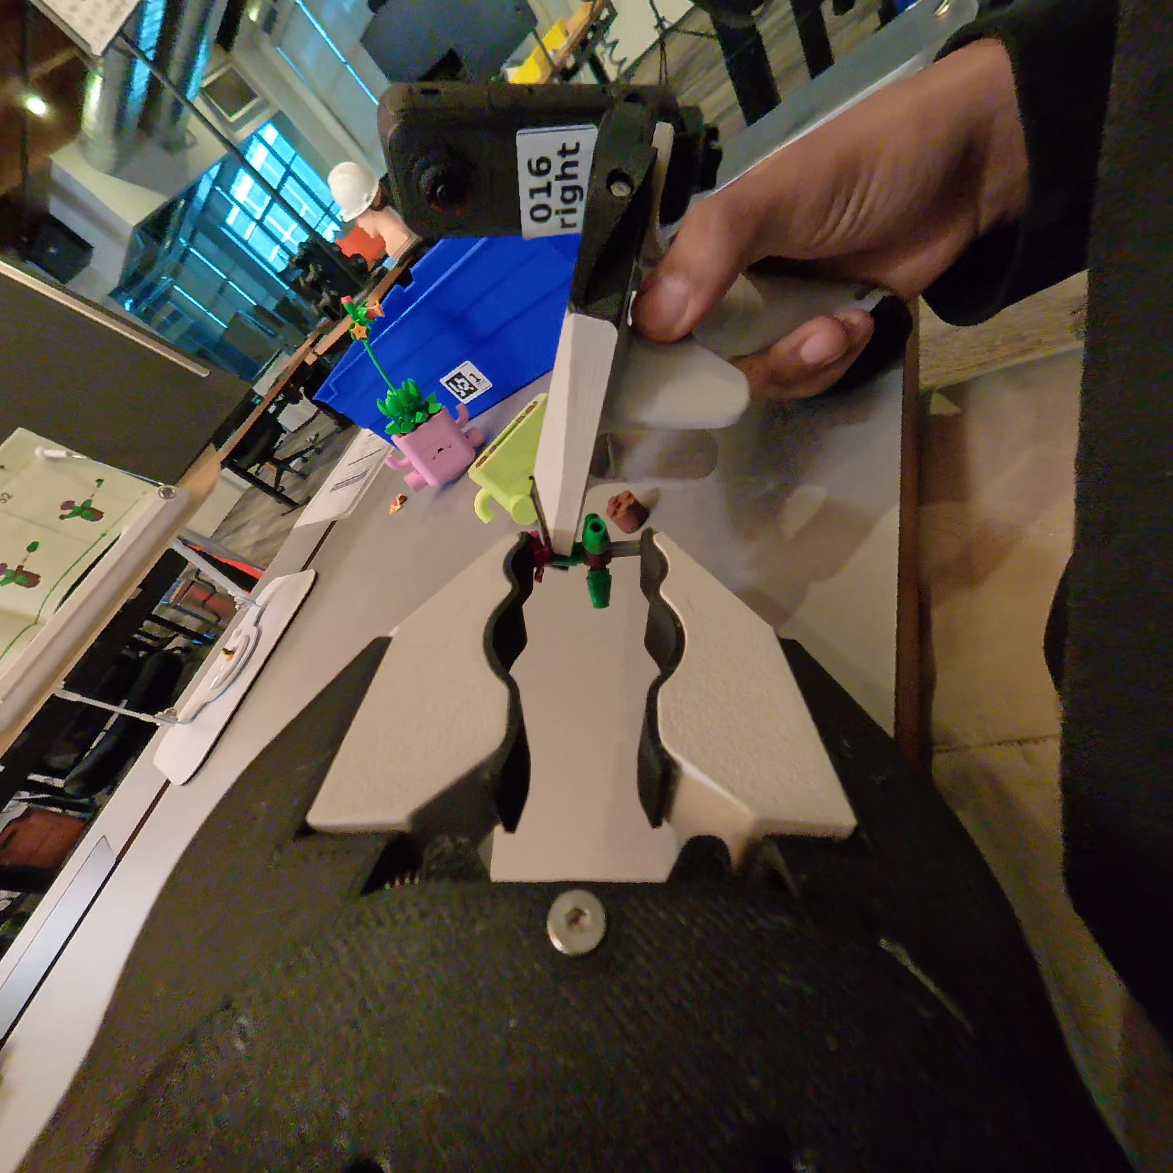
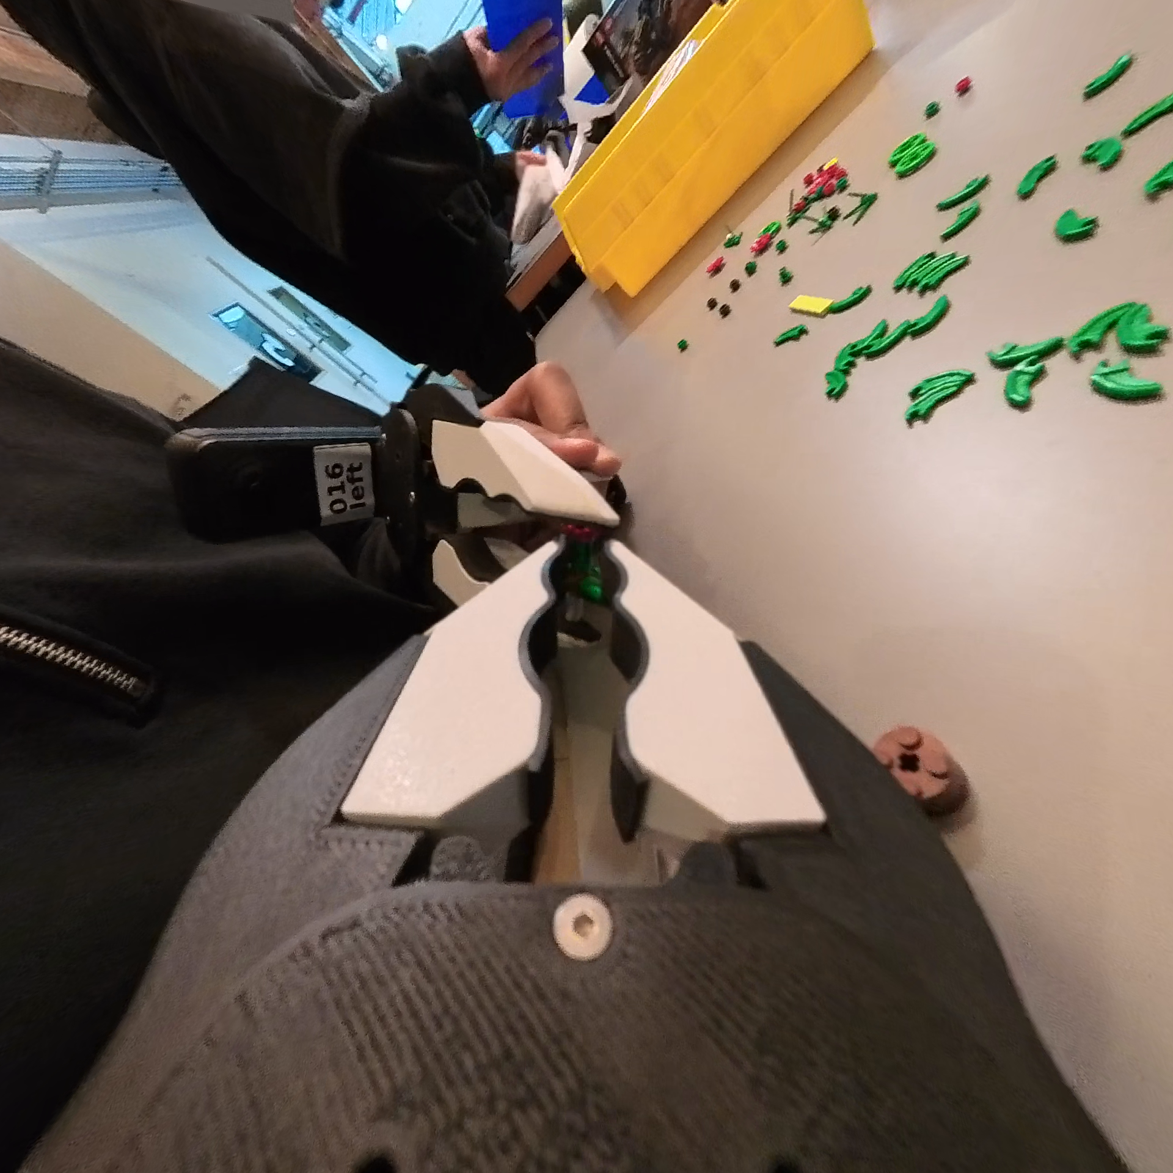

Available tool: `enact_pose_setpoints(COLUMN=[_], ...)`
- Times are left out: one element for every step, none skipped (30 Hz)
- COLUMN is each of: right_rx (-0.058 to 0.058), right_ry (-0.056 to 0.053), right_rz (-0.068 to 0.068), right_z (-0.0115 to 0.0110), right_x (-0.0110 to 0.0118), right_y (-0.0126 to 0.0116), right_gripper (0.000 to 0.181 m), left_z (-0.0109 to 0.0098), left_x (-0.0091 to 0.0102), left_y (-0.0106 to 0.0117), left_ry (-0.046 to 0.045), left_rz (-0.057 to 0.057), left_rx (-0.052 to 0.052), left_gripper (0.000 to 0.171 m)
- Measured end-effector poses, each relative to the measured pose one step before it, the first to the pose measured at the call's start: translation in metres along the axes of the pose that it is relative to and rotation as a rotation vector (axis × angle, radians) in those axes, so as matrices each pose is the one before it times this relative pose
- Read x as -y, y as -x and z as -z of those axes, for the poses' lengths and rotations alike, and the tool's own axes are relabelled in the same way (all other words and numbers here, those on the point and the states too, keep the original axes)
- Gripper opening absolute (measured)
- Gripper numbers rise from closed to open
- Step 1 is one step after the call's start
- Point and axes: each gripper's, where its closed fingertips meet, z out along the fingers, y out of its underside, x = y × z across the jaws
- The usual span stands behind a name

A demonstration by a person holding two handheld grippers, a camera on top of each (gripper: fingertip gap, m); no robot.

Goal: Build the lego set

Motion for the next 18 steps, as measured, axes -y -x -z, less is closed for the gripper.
enact_pose_setpoints(right_rx=[0.0086,0.0052,0.0035,0.0014,0.0011,0.0041,0.0029,-0.0050,-0.0083,-0.0042,0.0049,0.0168,0.0219,0.0185,0.0169,0.0204,0.0237,0.0214], right_ry=[0.0034,0.0039,0.0042,0.0034,0.0015,-0.0030,-0.0095,-0.0165,-0.0263,-0.0385,-0.0483,-0.0545,-0.0579,-0.0572,-0.0499,-0.0391,-0.0280,-0.0181], right_rz=[-0.0057,-0.0044,-0.0029,-0.0022,-0.0012,0.0004,-0.0001,-0.0013,-0.0016,-0.0030,-0.0070,-0.0133,-0.0190,-0.0219,-0.0199,-0.0126,-0.0067,-0.0038], right_z=[-0.00008,-0.00003,0.00009,-0.00005,-0.00005,0.00026,0.00053,0.00103,0.00190,0.00264,0.00337,0.00361,0.00338,0.00287,0.00200,0.00112,0.00028,-0.00043], right_x=[-0.00071,-0.00071,-0.00074,-0.00058,-0.00029,0.00047,0.00134,0.00248,0.00380,0.00570,0.00714,0.00813,0.00849,0.00804,0.00669,0.00497,0.00339,0.00212], right_y=[0.00089,0.00040,0.00032,0.00007,0.00007,0.00069,0.00048,-0.00072,-0.00144,-0.00096,0.00004,0.00153,0.00205,0.00154,0.00132,0.00226,0.00326,0.00334], right_gripper=[0.005,0.005,0.005,0.005,0.005,0.005,0.005,0.004,0.004,0.004,0.004,0.004,0.004,0.004,0.004,0.004,0.004,0.004], left_z=[0.00030,0.00032,0.00024,0.00014,0.00009,-0.00002,-0.00022,-0.00013,-0.00004,0.00031,0.00049,0.00050,0.00036,0.00019,0.00032,0.00030,-0.00002,-0.00019], left_x=[0.00035,0.00022,0.00022,-0.00006,-0.00013,-0.00012,-0.00035,-0.00053,-0.00045,-0.00014,0.00019,0.00083,0.00156,0.00269,0.00364,0.00352,0.00285,0.00223], left_y=[-0.00059,-0.00070,-0.00076,-0.00057,-0.00025,0.00041,0.00210,0.00305,0.00340,0.00379,0.00480,0.00551,0.00600,0.00647,0.00477,0.00309,0.00067,-0.00259], left_ry=[-0.00199,-0.00145,-0.00128,0.00142,0.00119,0.00104,0.00345,0.00383,0.00217,0.00085,-0.00042,-0.00345,-0.00558,-0.00975,-0.01490,-0.01473,-0.01145,-0.01057], left_rz=[-0.0008,0.0001,0.0001,0.0007,-0.0009,-0.0026,0.0011,0.0063,0.0108,0.0188,0.0318,0.0470,0.0622,0.0748,0.0801,0.0824,0.0824,0.0836], left_rx=[-0.0039,-0.0048,-0.0052,-0.0035,-0.0006,0.0052,0.0166,0.0204,0.0184,0.0165,0.0185,0.0171,0.0173,0.0206,0.0106,0.0025,-0.0116,-0.0340], left_gripper=[0.032,0.032,0.032,0.032,0.032,0.032,0.034,0.038,0.047,0.053,0.056,0.058,0.058,0.057,0.053,0.049,0.046,0.047])
